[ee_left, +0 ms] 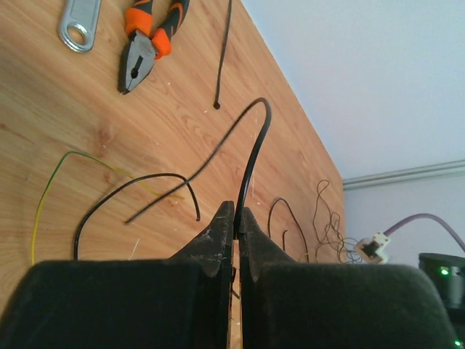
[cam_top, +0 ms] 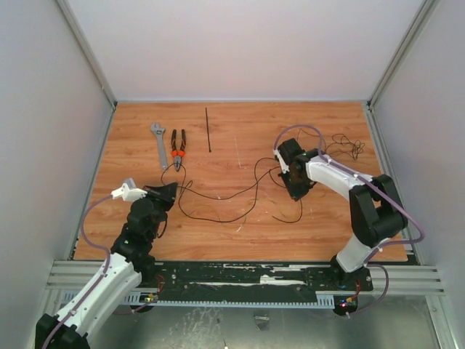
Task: Zip-tie the wires
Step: Place the cable at the center of the board.
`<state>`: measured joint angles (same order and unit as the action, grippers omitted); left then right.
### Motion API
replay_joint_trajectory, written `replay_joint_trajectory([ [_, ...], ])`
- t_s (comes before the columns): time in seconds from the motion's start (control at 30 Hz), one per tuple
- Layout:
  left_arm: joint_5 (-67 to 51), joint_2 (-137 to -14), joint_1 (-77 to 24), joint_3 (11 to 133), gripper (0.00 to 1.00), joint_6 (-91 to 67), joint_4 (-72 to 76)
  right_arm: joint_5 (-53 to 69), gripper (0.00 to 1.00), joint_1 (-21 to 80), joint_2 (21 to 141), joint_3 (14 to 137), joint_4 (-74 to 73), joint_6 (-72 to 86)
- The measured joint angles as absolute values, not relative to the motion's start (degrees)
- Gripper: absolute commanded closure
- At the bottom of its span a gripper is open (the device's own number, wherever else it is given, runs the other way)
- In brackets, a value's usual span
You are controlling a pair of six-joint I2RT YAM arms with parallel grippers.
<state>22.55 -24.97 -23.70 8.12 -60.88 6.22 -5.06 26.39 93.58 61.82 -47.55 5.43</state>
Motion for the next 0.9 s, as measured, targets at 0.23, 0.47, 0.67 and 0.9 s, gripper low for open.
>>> replay_joint_trajectory([
  [0.23,22.65,-25.76,-23.77,5.34,0.95,-62.19,6.13,-7.27,0.93,26.65,99.96,61.91,-47.86,5.74],
  [0.47,22.70,-25.17,-23.79,2.26,0.71,-63.07,5.76,-11.70,0.69,26.68,101.91,63.81,-49.89,5.89],
  [0.67,23.27,-24.80,-23.83,1.65,0.39,-63.16,5.02,-14.79,0.51,26.65,102.83,65.58,-51.40,5.98],
  [0.9,25.12,-22.15,-23.83,3.51,0.19,-61.45,0.58,-16.27,0.42,26.68,102.91,67.61,-52.64,6.04],
])
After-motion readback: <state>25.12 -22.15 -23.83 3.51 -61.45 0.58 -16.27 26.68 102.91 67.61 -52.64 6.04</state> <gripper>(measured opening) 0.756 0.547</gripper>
